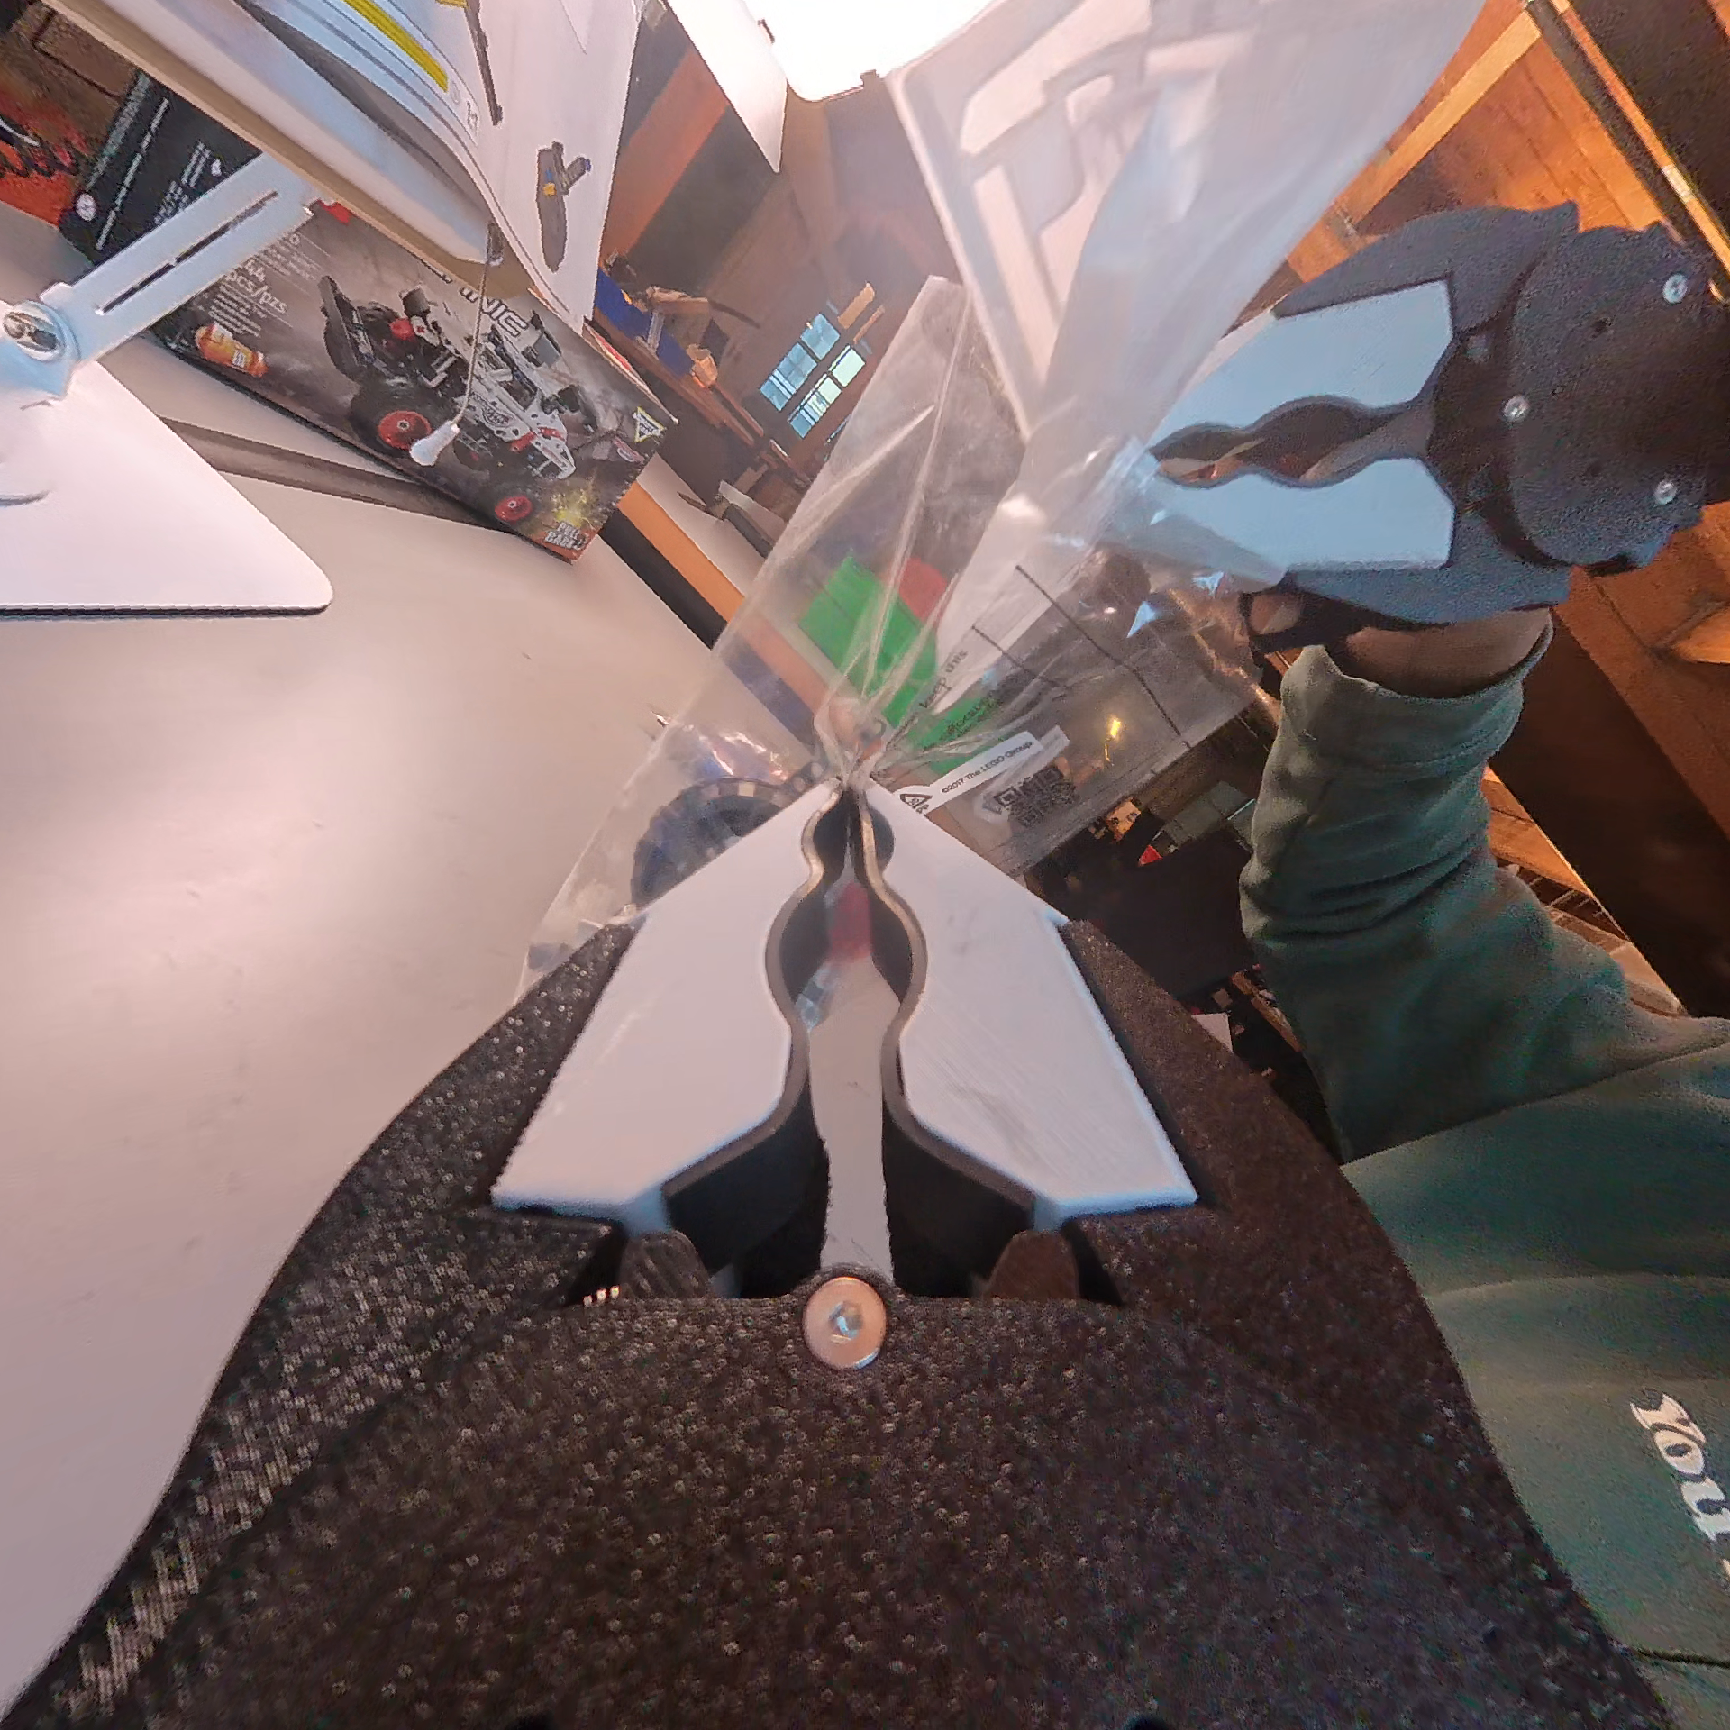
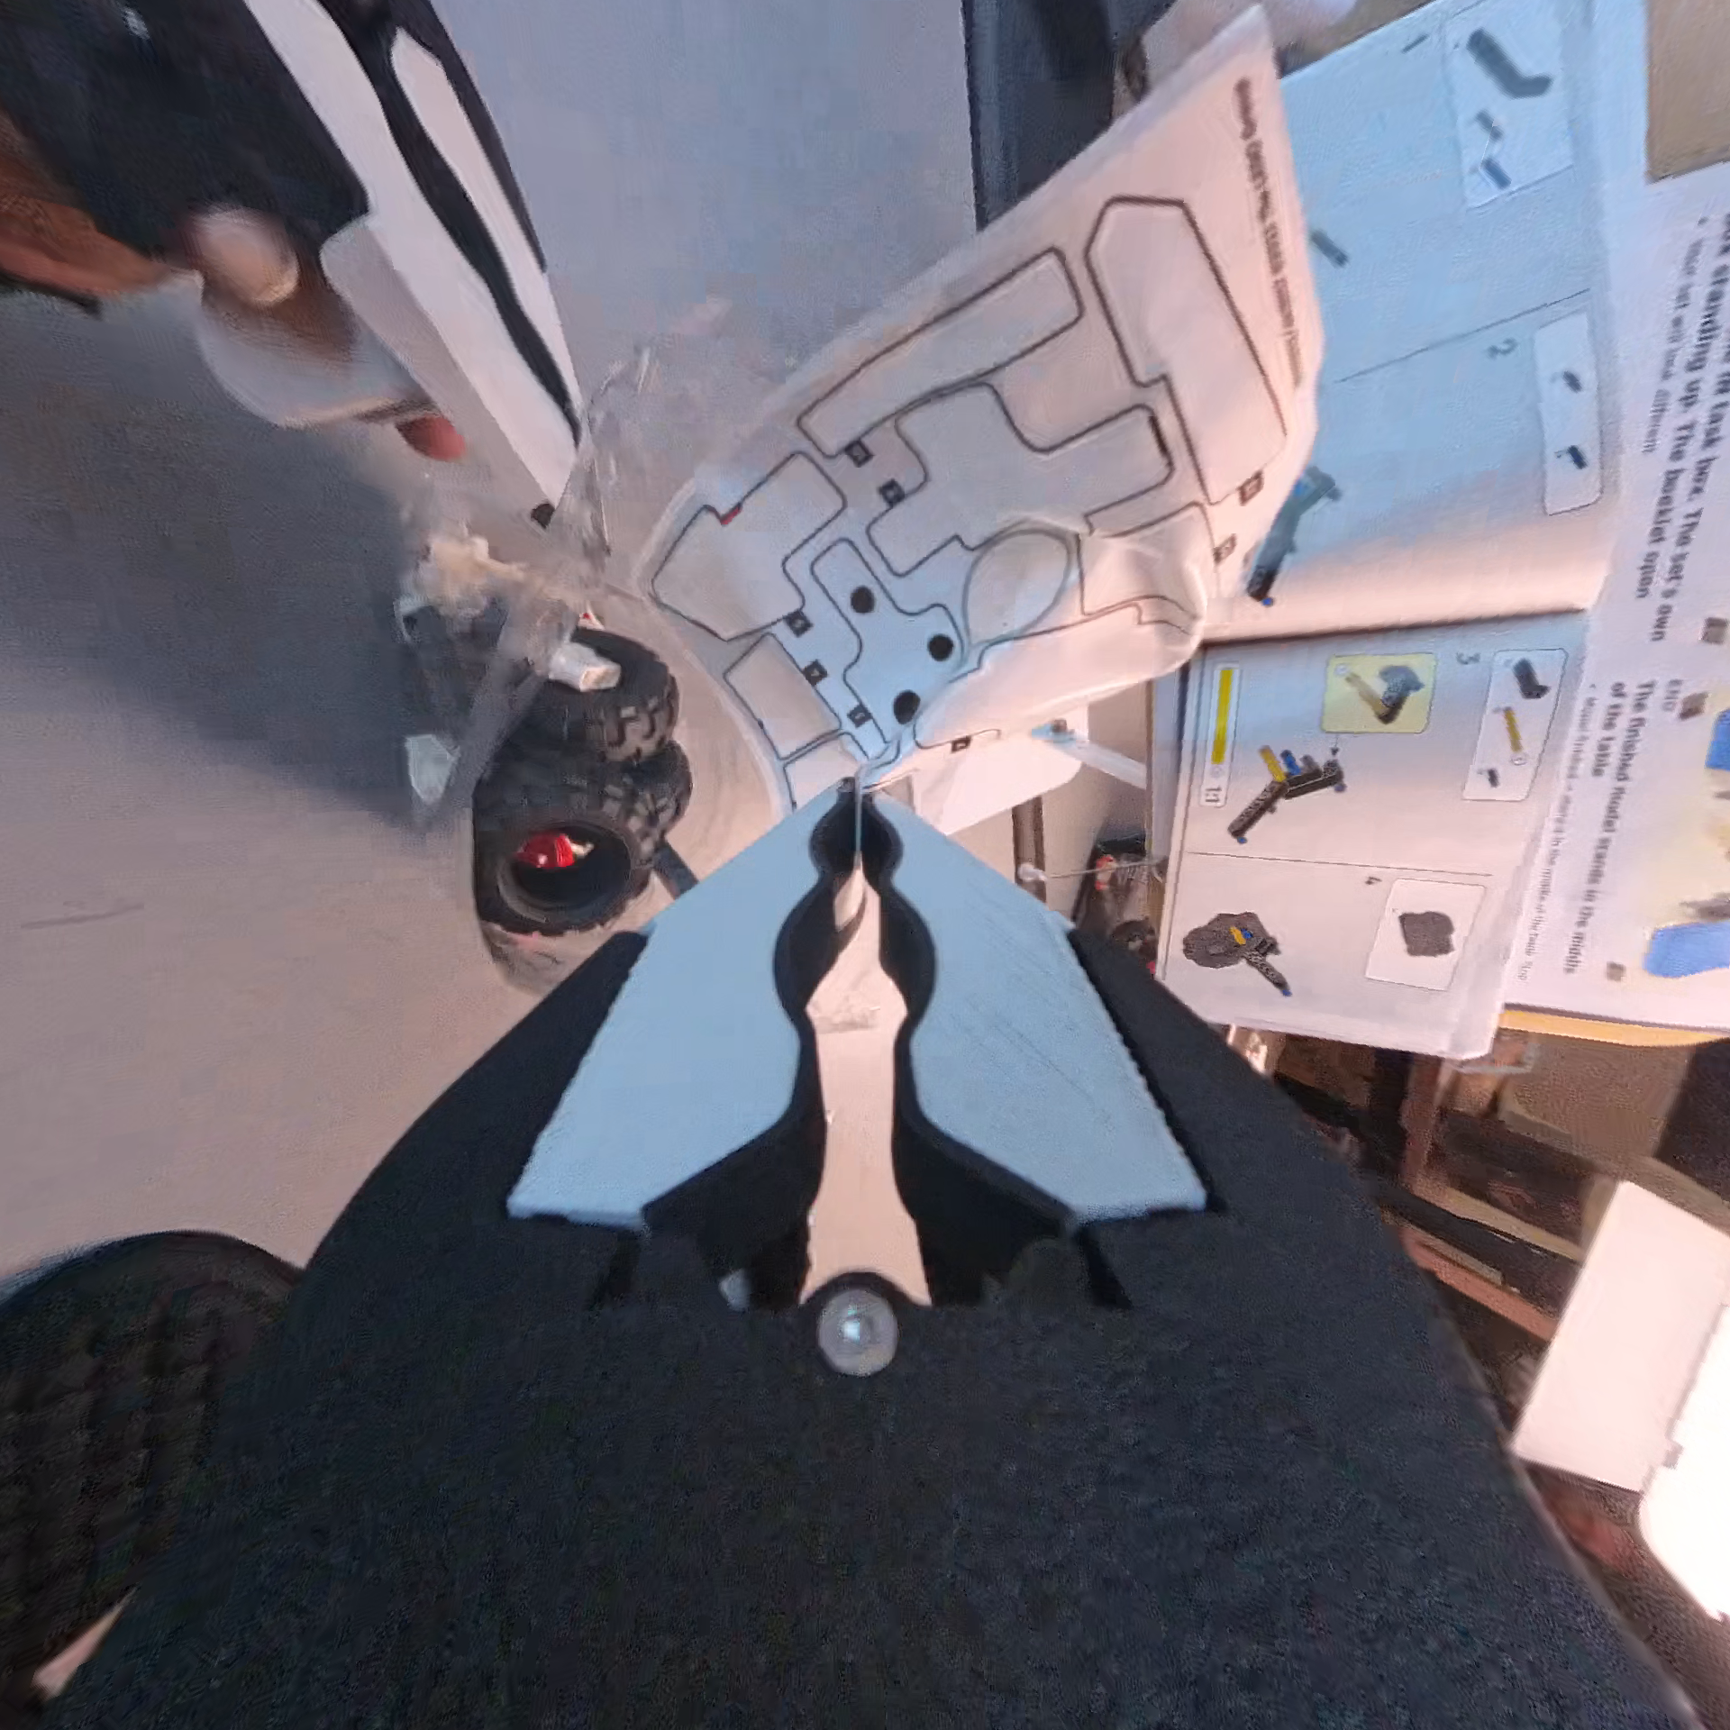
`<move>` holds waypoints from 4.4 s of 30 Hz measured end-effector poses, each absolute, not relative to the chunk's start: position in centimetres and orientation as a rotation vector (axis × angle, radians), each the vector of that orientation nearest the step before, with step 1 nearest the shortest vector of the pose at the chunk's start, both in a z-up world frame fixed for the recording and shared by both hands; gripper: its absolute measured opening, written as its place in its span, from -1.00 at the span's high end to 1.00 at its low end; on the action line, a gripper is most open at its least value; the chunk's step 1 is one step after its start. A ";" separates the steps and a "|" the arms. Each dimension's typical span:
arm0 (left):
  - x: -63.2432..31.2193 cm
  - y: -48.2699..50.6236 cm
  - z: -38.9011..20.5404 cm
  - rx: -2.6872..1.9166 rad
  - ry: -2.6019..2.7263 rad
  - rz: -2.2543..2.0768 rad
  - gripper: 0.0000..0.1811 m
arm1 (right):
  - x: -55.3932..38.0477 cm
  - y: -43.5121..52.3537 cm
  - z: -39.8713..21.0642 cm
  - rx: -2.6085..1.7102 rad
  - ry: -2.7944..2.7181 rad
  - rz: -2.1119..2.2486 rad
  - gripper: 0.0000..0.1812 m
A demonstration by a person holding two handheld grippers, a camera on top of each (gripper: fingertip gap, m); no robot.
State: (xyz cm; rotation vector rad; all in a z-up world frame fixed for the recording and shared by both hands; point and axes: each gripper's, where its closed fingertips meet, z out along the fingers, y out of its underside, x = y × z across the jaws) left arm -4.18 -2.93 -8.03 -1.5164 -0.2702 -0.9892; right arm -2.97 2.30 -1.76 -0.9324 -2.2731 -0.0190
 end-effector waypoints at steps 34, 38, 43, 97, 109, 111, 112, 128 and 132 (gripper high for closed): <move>-3.4 -4.6 -7.5 -1.516 -0.048 -0.818 0.98 | 1.0 0.0 -0.7 -0.788 -2.712 -0.052 0.53; -3.5 -4.7 -7.5 -1.516 -0.052 -0.813 0.98 | 0.6 0.3 -0.1 -0.873 -2.672 0.012 0.40; -3.7 -4.7 -7.5 -1.511 -0.058 -0.815 0.99 | 1.3 0.4 0.6 -0.931 -2.669 0.100 0.22; -4.8 -4.0 -9.3 -1.629 0.103 -0.398 0.89 | -4.3 -0.5 -3.4 -1.014 -2.469 0.016 1.00; -4.9 -5.2 -8.4 -1.605 0.178 -0.340 1.00 | -4.9 2.0 -6.3 -0.924 -2.493 -0.272 1.00; -4.9 -5.4 -8.5 -1.609 0.188 -0.362 1.00 | -4.1 1.9 -7.7 -1.000 -2.560 -0.215 1.00; -4.6 -5.4 -8.5 -1.606 0.198 -0.380 1.00 | -3.8 1.2 -8.3 -1.014 -2.597 -0.165 1.00; -3.0 -6.6 -6.5 -1.509 0.301 -0.394 0.57 | -3.5 0.1 -9.3 -0.887 -2.685 -0.067 0.95; -3.0 -5.6 -6.9 -1.536 0.309 -0.315 0.18 | -3.4 -0.1 -7.7 -0.846 -2.636 -0.007 0.78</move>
